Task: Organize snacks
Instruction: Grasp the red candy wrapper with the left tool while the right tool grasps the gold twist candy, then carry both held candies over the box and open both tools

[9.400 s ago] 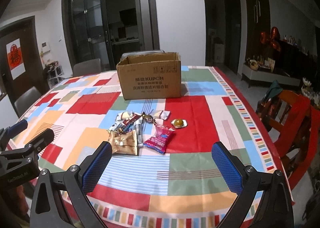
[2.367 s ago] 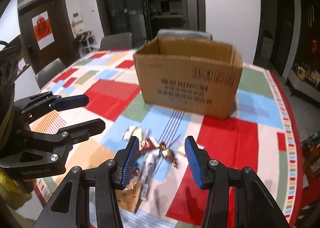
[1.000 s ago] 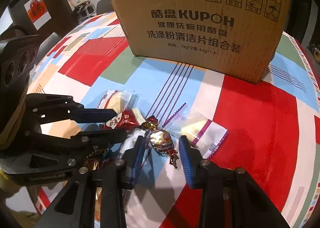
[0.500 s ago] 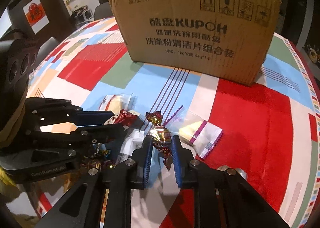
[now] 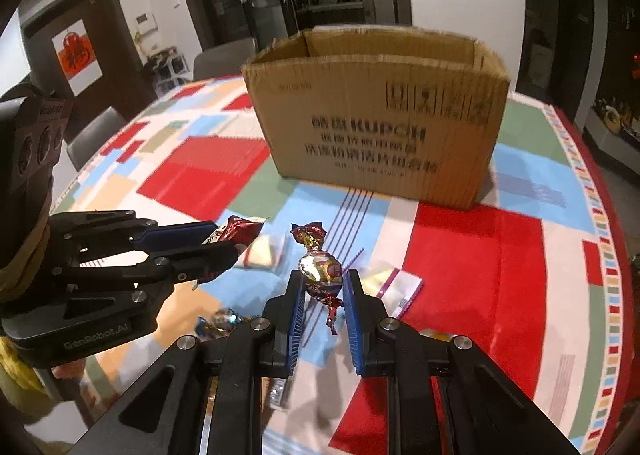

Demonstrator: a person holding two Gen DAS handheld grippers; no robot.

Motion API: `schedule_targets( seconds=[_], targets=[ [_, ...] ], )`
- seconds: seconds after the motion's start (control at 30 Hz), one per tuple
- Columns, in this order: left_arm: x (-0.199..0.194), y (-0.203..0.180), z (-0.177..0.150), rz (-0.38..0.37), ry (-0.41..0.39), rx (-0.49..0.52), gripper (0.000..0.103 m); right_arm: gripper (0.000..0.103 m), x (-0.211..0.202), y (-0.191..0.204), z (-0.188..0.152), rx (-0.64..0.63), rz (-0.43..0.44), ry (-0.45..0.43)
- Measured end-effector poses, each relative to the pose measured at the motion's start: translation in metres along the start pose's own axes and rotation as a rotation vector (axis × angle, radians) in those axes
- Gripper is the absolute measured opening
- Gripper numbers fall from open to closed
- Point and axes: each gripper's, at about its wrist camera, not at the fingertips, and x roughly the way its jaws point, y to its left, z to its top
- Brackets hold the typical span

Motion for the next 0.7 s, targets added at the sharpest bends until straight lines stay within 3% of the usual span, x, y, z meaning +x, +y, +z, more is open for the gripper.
schedule_targets(
  seconds=[0.7],
  targets=[
    [-0.072,-0.013,0.058,0.061,-0.194,0.019,0.022,0.021,-0.082,0.004,0.057,0.024,-0.033,-0.235]
  ],
)
